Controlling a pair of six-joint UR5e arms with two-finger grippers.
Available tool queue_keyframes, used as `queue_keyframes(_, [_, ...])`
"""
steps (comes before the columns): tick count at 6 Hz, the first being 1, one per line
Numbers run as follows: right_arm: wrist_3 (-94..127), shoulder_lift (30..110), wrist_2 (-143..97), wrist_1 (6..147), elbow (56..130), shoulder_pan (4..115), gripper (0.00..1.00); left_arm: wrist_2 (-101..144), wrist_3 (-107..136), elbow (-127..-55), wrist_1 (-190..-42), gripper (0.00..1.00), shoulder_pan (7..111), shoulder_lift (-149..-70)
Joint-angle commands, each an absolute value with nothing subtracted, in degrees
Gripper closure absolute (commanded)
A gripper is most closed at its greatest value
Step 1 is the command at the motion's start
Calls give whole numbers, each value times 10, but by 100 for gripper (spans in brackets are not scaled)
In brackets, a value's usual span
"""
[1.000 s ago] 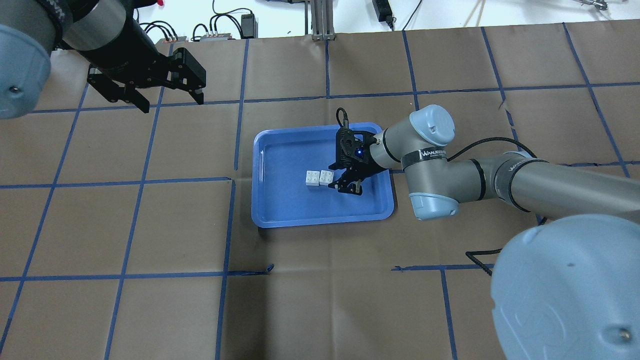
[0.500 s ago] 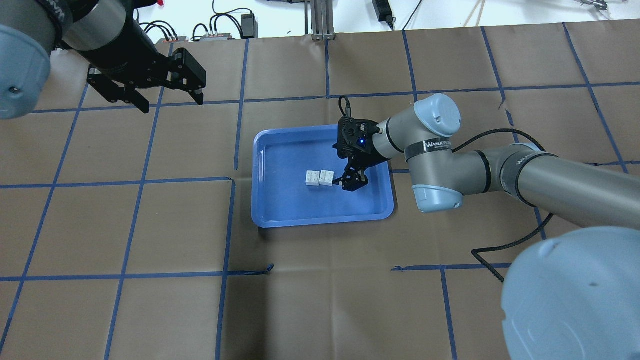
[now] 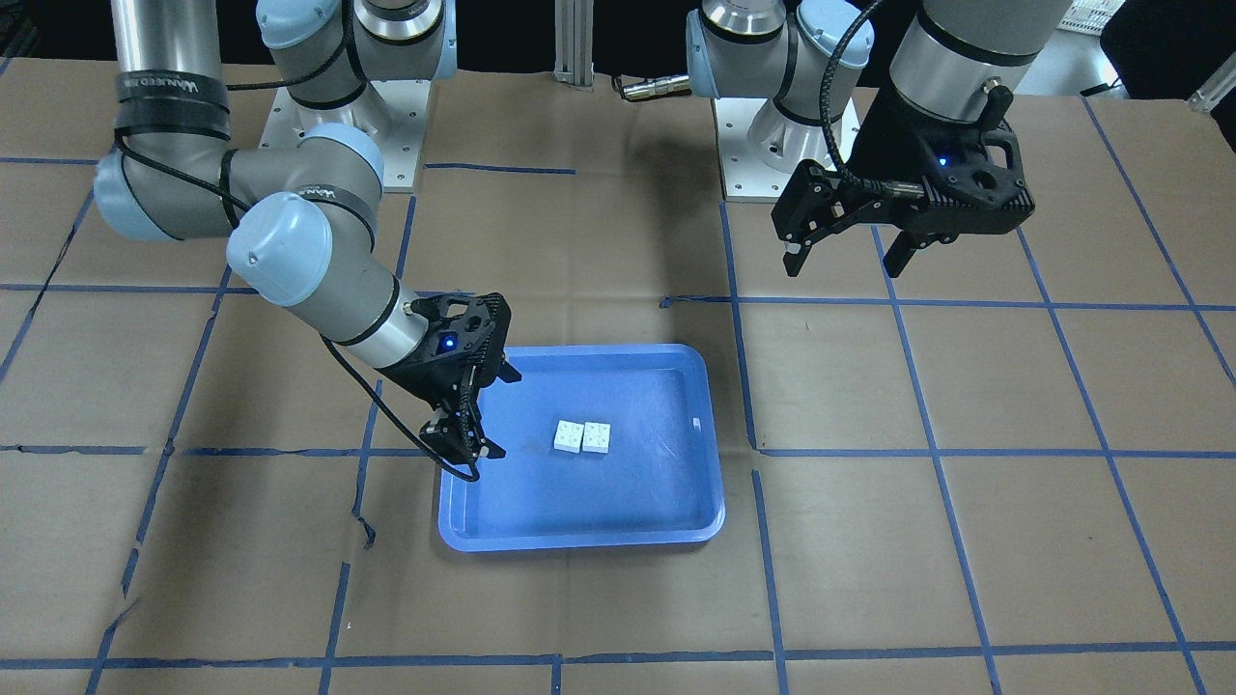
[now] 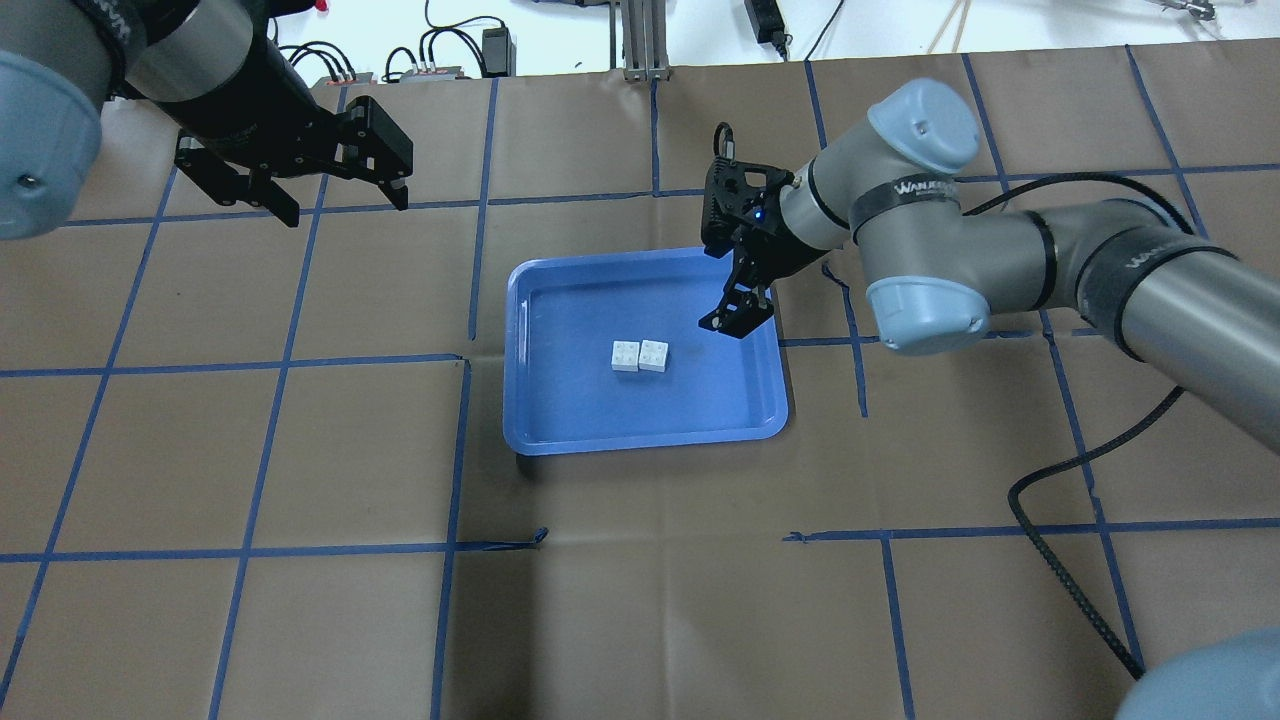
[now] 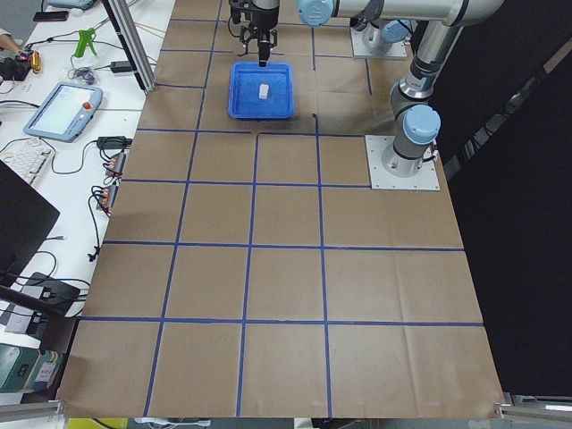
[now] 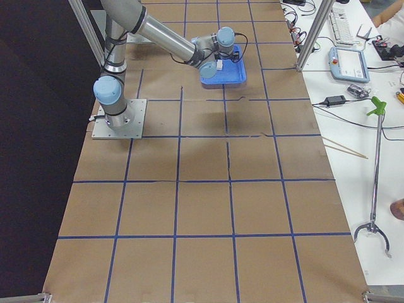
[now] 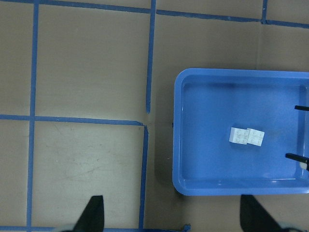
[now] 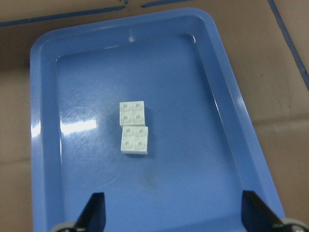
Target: Assemble white blocks and place on blue tray
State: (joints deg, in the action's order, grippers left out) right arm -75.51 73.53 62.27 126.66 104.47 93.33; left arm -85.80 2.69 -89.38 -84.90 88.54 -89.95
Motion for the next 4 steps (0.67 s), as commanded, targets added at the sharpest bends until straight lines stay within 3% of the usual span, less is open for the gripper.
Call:
queue_keyframes(1, [-735,797,681,1051,959,882,0,-858,28,-895,-849,1,886,-900])
queue_keyframes(4, [-507,845,805,891,863,843,0,-858,28,-894,-849,1,885,-899])
